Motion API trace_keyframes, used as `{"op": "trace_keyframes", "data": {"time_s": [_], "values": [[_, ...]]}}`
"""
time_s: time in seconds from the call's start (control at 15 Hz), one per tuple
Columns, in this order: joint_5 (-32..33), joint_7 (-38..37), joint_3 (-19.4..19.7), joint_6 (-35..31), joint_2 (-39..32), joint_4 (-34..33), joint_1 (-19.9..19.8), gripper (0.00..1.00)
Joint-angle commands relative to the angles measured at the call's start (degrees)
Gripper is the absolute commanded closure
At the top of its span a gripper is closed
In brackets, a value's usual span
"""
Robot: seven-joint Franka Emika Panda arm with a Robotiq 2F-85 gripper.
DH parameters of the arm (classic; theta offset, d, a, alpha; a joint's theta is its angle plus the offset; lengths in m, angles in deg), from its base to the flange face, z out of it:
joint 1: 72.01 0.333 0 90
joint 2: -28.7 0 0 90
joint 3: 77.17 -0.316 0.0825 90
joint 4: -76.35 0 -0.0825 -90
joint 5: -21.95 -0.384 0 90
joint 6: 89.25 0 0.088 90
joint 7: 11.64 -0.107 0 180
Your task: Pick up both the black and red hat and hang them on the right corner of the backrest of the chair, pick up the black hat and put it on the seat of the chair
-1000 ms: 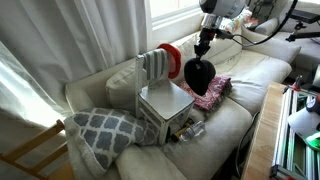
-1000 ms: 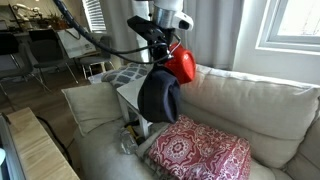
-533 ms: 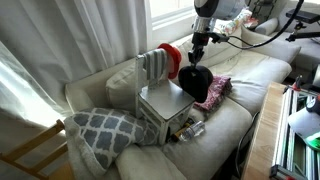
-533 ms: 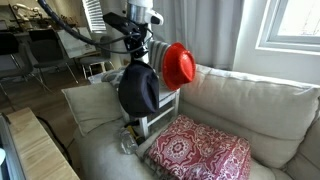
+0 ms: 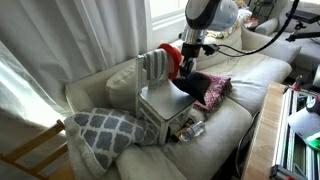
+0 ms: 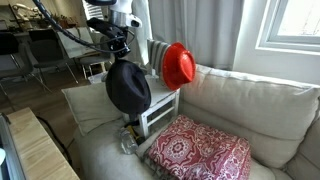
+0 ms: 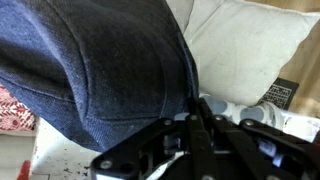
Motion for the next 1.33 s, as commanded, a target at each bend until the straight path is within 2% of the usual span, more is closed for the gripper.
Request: {"op": "trace_keyframes", "data": {"time_s": [0.0,0.33,0.67,0.87,1.07,1.27], "values": [[-0.66,5.69,-3.01,-8.15,-2.42,1.39,2.16,0.99],[-0.55,11.2,-9.13,-17.38,-8.34,0.36,1.95,0.99],[7.42,12.98,-12.27,-25.4,-14.0,-0.67,1.03,0.99],[17.24,12.01,-10.84,-27.91,-16.21,-2.08,1.64,0.99],[24.05,9.53,-9.23,-28.78,-16.44,-3.88,1.75,0.99],[31.87,2.75,-2.19,-25.94,-14.57,-5.22,5.59,0.99]]}}
